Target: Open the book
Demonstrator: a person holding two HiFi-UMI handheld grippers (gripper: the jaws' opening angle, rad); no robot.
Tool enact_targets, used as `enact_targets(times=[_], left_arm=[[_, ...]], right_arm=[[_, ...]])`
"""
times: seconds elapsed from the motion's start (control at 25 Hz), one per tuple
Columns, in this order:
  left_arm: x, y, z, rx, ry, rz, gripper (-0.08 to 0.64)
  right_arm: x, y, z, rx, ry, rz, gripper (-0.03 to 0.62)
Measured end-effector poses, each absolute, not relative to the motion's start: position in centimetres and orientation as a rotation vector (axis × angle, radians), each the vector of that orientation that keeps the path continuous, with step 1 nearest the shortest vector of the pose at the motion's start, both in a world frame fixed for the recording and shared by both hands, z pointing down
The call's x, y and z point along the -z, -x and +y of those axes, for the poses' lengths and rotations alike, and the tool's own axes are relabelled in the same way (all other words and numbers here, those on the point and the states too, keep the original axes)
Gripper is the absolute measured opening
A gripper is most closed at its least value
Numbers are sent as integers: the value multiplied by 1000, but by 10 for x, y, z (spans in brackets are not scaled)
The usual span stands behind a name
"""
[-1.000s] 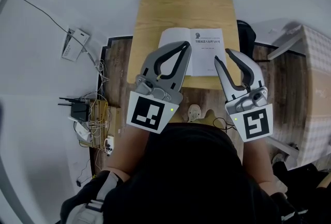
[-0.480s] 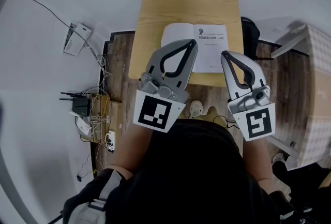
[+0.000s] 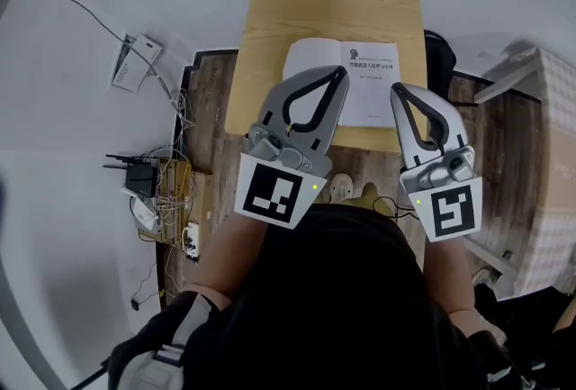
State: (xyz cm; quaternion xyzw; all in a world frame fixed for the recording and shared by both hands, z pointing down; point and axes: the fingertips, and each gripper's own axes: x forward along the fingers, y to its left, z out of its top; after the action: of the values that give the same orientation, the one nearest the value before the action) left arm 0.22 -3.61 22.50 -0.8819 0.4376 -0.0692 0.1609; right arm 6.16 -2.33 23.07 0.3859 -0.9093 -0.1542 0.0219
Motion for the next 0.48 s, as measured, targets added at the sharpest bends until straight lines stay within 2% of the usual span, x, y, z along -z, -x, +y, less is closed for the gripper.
enact_targets(times=[0.48], left_arm=[[-224,-6,-38,175,2524,1243,8]], right_arm=[[-228,-60,-26,503,-1241,-2798,28]])
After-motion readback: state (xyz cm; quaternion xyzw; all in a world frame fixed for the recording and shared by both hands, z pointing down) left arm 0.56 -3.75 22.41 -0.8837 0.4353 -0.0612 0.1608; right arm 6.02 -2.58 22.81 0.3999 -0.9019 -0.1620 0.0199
